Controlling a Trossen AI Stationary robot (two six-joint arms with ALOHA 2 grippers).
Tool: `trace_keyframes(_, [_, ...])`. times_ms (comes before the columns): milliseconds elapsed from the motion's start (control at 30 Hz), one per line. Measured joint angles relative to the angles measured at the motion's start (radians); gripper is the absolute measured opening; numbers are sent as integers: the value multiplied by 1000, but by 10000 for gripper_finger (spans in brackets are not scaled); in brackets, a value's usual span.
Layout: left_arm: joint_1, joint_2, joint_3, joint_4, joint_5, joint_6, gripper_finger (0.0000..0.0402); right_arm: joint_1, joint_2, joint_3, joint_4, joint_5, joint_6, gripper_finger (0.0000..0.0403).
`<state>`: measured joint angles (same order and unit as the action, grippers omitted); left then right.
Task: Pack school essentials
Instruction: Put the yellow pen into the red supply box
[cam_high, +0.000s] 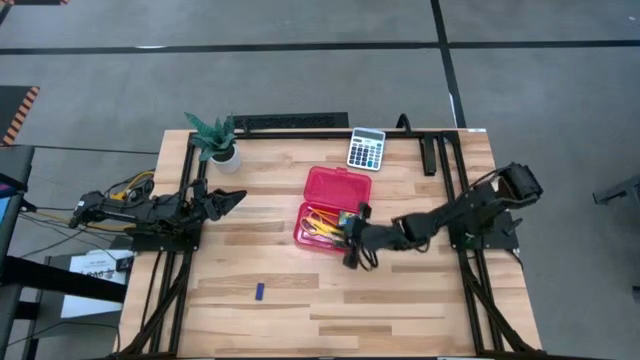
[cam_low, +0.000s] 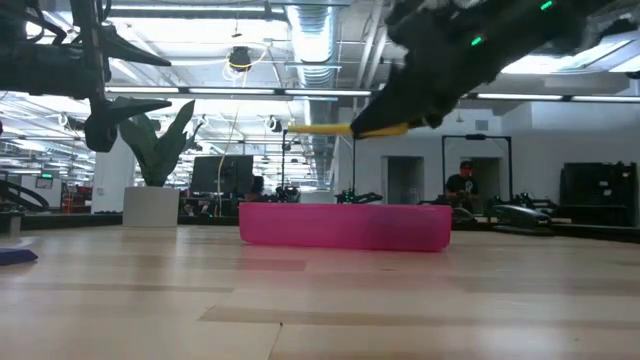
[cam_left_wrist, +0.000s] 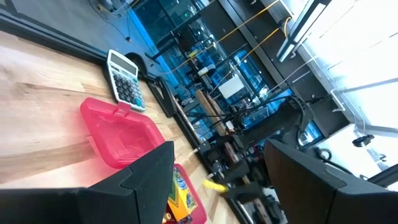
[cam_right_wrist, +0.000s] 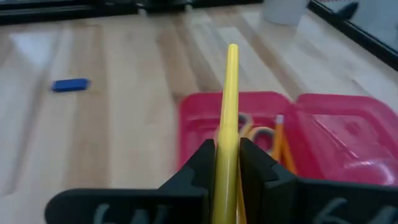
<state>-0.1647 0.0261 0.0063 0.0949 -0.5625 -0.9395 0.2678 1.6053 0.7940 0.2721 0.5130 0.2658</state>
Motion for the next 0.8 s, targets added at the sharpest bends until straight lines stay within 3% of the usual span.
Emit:
trace_keyframes(233, [0, 0, 0, -1, -2, 4, 238, -107, 85, 16, 70, -91, 36, 50])
trace_keyframes(467, [0, 0, 0, -1, -2, 5, 238, -106, 202, 112, 36, -95, 184, 50])
trace_keyframes(800, [0, 0, 0, 0, -2, 12, 238, -91, 298, 280, -283, -62, 391, 51])
